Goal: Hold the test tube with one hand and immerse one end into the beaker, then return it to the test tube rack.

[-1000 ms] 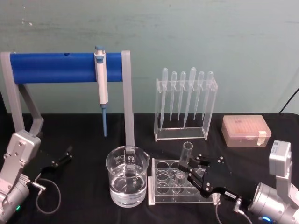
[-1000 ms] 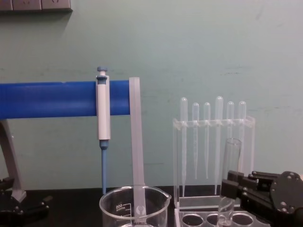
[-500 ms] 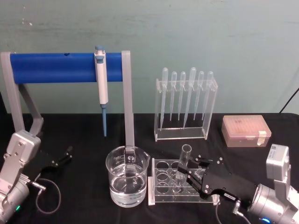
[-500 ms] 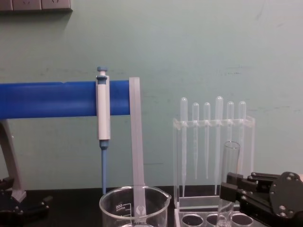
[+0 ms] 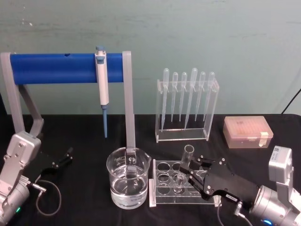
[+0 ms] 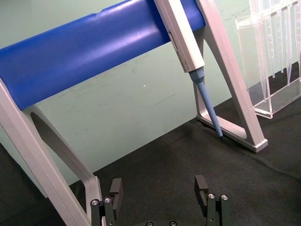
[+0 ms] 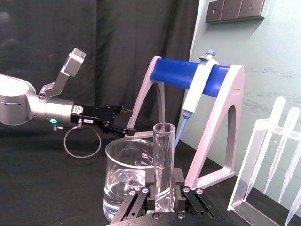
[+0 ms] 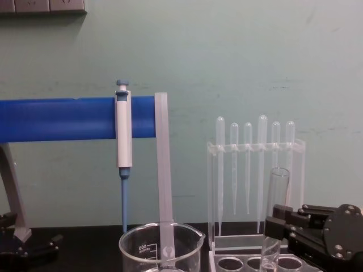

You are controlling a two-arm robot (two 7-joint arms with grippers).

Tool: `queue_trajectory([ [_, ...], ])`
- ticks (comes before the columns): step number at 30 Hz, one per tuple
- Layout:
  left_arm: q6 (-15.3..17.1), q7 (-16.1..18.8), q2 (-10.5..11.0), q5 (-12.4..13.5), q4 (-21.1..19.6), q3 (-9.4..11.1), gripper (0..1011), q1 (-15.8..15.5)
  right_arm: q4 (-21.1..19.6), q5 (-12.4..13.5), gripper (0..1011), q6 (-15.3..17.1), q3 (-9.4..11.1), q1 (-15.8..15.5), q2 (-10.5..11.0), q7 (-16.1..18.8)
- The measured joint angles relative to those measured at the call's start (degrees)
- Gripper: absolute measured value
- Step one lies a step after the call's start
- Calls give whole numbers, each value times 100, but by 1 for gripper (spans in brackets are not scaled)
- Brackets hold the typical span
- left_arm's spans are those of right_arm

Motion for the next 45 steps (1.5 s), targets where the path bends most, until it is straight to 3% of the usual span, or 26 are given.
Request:
queue_trajectory([
  [45,0,0,0,0,0,0,1000,0,307,52,238,-151,77,8,-173,38],
])
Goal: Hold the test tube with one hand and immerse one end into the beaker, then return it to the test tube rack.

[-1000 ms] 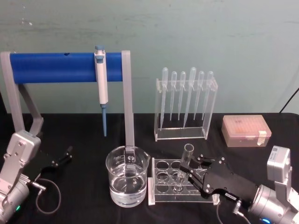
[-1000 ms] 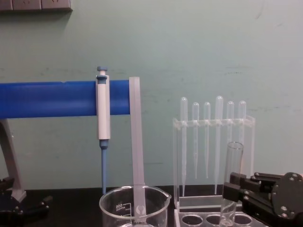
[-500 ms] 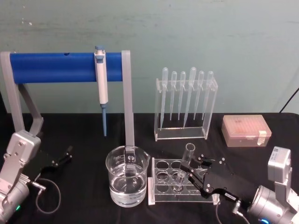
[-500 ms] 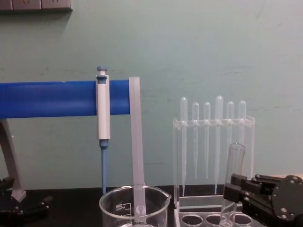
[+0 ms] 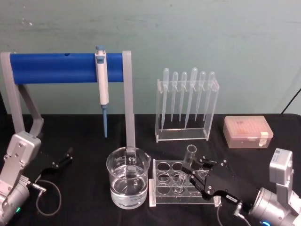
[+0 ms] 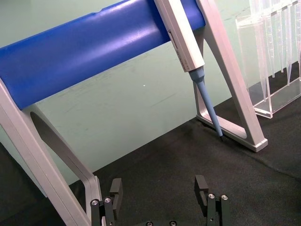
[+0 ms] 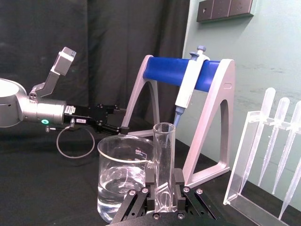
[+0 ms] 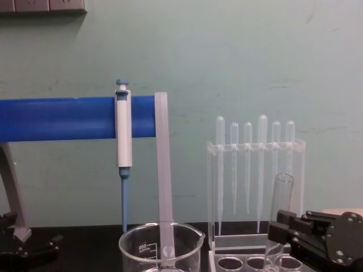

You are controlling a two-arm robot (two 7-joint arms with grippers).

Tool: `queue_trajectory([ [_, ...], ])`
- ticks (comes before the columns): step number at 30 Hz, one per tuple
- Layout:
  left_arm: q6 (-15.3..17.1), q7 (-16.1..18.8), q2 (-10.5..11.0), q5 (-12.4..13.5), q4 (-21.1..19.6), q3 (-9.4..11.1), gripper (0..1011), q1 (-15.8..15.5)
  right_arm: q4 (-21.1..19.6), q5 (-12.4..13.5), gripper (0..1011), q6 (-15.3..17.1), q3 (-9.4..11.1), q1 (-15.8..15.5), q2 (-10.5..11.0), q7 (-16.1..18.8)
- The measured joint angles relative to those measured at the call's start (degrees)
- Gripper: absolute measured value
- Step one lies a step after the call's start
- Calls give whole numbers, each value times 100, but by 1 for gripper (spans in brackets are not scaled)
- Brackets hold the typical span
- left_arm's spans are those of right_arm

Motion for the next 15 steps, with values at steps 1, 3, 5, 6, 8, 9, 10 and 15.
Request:
queue_trajectory([
  [1,0,0,0,0,0,0,1000,0,0,0,238,0,0,0,0,0],
  [3,0,0,0,0,0,0,1000,0,0,0,238,1,-1,0,1,0],
  [5,0,0,0,0,0,0,1000,0,0,0,247,1,-1,0,2,1],
  [6,0,0,0,0,0,0,1000,0,-1,0,278,1,-2,0,2,1],
  [8,0,0,0,0,0,0,1000,0,-1,0,330,1,-3,0,3,1],
  [9,0,0,0,0,0,0,1000,0,-2,0,357,1,-3,0,3,2],
  [10,0,0,0,0,0,0,1000,0,-2,0,385,1,-3,0,4,2],
  [15,0,0,0,0,0,0,1000,0,-5,0,575,2,-5,0,5,4],
])
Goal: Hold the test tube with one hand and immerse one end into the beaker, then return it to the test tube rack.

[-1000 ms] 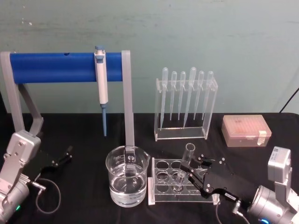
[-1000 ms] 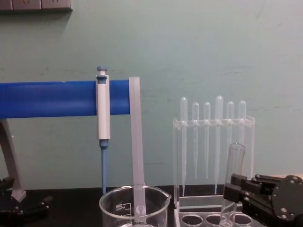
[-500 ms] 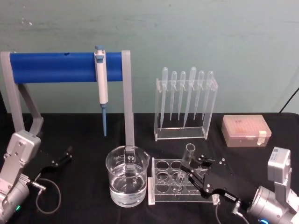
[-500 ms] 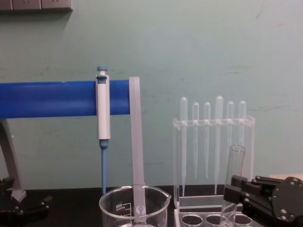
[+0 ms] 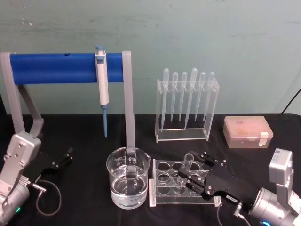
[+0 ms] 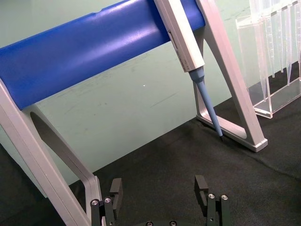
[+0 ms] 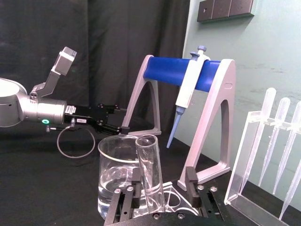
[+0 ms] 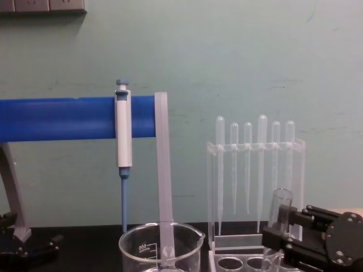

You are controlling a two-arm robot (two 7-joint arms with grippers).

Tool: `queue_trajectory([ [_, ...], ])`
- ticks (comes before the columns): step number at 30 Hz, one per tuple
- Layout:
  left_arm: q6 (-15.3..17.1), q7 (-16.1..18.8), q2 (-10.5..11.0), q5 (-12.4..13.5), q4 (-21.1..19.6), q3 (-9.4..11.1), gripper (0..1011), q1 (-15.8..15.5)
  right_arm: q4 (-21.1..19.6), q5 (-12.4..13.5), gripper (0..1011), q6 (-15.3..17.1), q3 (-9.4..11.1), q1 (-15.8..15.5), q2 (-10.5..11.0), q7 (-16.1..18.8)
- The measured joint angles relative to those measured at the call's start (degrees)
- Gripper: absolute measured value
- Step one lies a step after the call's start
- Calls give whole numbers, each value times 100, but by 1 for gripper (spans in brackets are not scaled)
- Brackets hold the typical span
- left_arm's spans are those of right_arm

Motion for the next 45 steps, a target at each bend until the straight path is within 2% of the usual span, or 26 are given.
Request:
queue_trajectory([
  [3,0,0,0,0,0,0,1000,0,-2,0,633,1,0,0,0,0],
  [4,0,0,0,0,0,0,1000,0,-2,0,693,1,-1,0,0,0],
  [9,0,0,0,0,0,0,1000,0,-2,0,823,3,0,0,0,0],
  [10,0,0,0,0,0,0,1000,0,-2,0,879,4,0,0,0,0],
  [16,0,0,0,0,0,0,1000,0,-64,-22,1000,3,3,-17,12,-2],
  [26,0,0,0,0,0,0,1000,0,-512,-104,1003,-92,79,-191,114,-86],
  [32,0,0,0,0,0,0,1000,0,-935,-187,1003,-113,204,-406,237,-254],
  [39,0,0,0,0,0,0,1000,0,-1306,-293,1002,-223,422,-659,311,-488],
  [45,0,0,0,0,0,0,1000,0,-1606,-437,1003,-372,727,-952,285,-800],
])
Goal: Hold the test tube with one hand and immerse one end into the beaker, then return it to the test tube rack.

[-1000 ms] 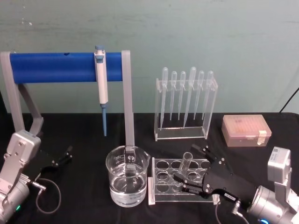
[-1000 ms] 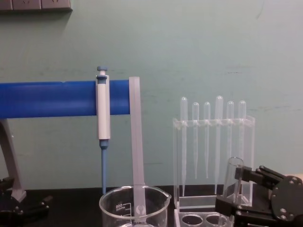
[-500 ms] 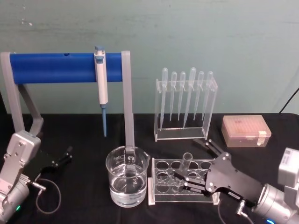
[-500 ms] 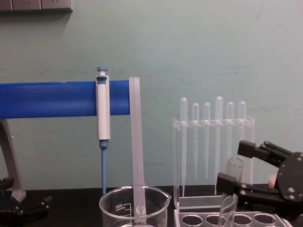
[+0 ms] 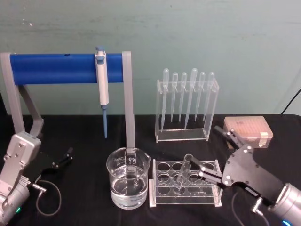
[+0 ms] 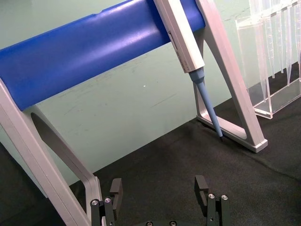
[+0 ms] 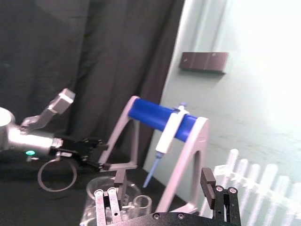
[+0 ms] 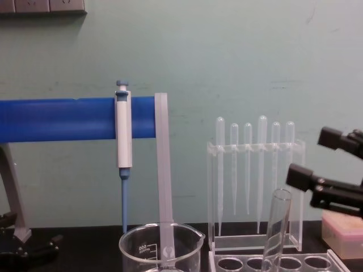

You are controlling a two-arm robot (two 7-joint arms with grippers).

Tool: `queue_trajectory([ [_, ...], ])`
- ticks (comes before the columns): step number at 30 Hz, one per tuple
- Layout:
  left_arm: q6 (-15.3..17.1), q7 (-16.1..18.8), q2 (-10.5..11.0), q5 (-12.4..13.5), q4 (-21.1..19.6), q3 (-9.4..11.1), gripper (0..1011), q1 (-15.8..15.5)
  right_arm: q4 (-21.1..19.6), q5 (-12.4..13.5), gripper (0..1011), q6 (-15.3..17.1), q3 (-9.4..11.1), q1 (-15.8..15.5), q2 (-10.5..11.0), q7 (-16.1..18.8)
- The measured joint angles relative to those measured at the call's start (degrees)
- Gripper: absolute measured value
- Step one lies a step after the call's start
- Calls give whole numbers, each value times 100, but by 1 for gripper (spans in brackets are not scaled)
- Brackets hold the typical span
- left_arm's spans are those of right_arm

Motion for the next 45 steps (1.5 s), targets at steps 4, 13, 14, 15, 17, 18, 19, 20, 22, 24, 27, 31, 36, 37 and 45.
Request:
queue_trajectory([
  [4,0,0,0,0,0,0,1000,0,-138,-115,1003,-19,220,-202,-60,-249],
  [13,0,0,0,0,0,0,1000,0,-404,-288,1002,599,762,-688,-373,-1166],
  [14,0,0,0,0,0,0,1000,0,-421,-295,1002,692,792,-714,-403,-1240],
  [15,0,0,0,0,0,0,1000,0,-433,-295,1002,808,818,-735,-435,-1313],
  [17,0,0,0,0,0,0,1000,0,-456,-291,1003,1139,877,-767,-532,-1497],
  [18,0,0,0,0,0,0,1000,0,-456,-290,1003,1364,895,-764,-592,-1601],
  [19,0,0,0,0,0,0,1000,0,-451,-288,1002,1459,900,-755,-626,-1642],
  [20,0,0,0,0,0,0,1000,0,-439,-280,1003,1553,903,-743,-655,-1678],
  [22,0,0,0,0,0,0,1000,0,-377,-255,1003,1792,908,-692,-751,-1756],
  [24,0,0,0,0,0,0,1000,0,-329,-252,1003,1906,909,-649,-808,-1788],
  [27,0,0,0,0,0,0,1000,0,-203,-253,1003,2105,897,-546,-909,-1836],
  [31,0,0,0,0,0,0,1000,0,-44,-252,1003,2265,866,-420,-997,-1840],
  [36,0,0,0,0,0,0,1000,0,136,-220,1003,2375,839,-300,-1059,-1809],
  [37,0,0,0,0,0,0,1000,0,182,-194,1003,2373,824,-265,-1062,-1741],
  [45,0,0,0,0,0,0,1000,0,202,-170,1003,2365,816,-252,-1061,-1683],
])
